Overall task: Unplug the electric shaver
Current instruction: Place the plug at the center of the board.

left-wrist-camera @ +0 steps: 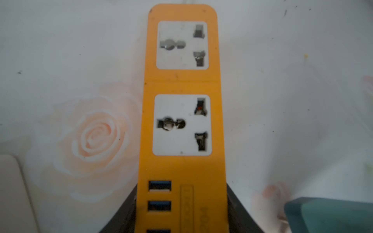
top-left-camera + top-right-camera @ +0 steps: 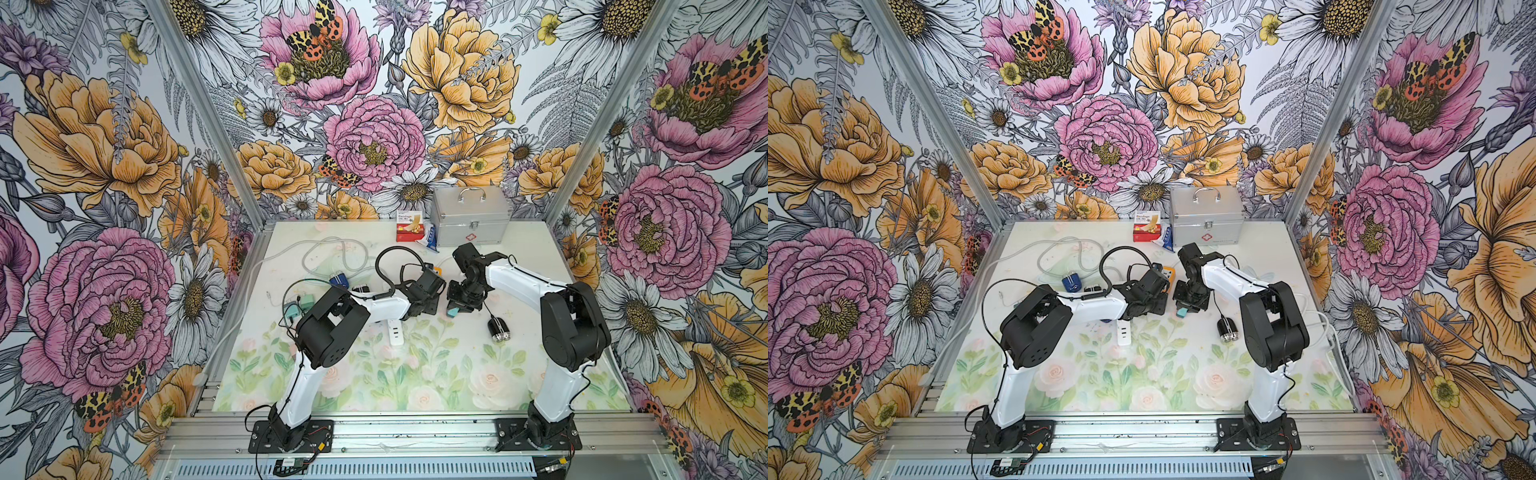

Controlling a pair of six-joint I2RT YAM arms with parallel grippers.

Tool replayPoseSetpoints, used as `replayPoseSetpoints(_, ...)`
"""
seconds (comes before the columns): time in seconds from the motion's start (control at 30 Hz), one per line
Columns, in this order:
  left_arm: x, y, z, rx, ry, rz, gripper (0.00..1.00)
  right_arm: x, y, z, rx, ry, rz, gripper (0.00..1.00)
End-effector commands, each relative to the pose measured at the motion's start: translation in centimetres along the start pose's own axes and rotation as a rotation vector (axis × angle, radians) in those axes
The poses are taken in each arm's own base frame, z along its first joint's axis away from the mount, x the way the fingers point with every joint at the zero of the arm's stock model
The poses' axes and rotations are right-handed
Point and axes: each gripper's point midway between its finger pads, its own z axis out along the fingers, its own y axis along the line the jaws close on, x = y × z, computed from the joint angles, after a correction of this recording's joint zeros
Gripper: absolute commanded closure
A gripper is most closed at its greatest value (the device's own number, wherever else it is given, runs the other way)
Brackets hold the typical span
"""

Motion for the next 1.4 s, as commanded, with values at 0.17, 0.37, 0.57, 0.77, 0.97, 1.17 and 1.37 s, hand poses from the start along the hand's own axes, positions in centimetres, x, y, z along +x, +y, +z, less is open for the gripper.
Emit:
replayPoseSetpoints(0.17,-0.5,2.1,-3.1,-0.077,-0.003,0.007,0.48,-0.2,-0.3,2.2,0.010,0.029,-0.039,0.82)
replayPoseSetpoints(0.37,-2.2,2.4,-4.9,-0.097,-0.034,0.040,0.47,-0.9,-0.2,2.4,0.007,0.018,-0.060,0.71)
replayPoseSetpoints(0.57,-3.9,2.2,-6.1,-0.091,-0.055,0.052,0.46,-1.7,0.1,2.1,0.007,-0.003,-0.094,0.54)
replayPoseSetpoints(0.77,-5.5,2.0,-6.9,-0.086,-0.068,0.070,0.44,-2.2,0.3,1.6,0.003,-0.021,-0.117,0.45)
replayPoseSetpoints(0.97,-7.8,1.0,-8.2,-0.048,-0.105,0.104,0.41,-2.7,0.8,-0.4,-0.006,-0.077,-0.171,0.31)
replayPoseSetpoints(1.17,-10.8,-0.4,-8.4,0.026,-0.131,0.137,0.39,-2.4,0.3,-2.8,0.010,-0.138,-0.205,0.29)
replayPoseSetpoints(1.37,-13.3,-2.2,-8.1,0.142,-0.143,0.156,0.38,-1.2,-2.1,-5.1,0.078,-0.204,-0.174,0.29)
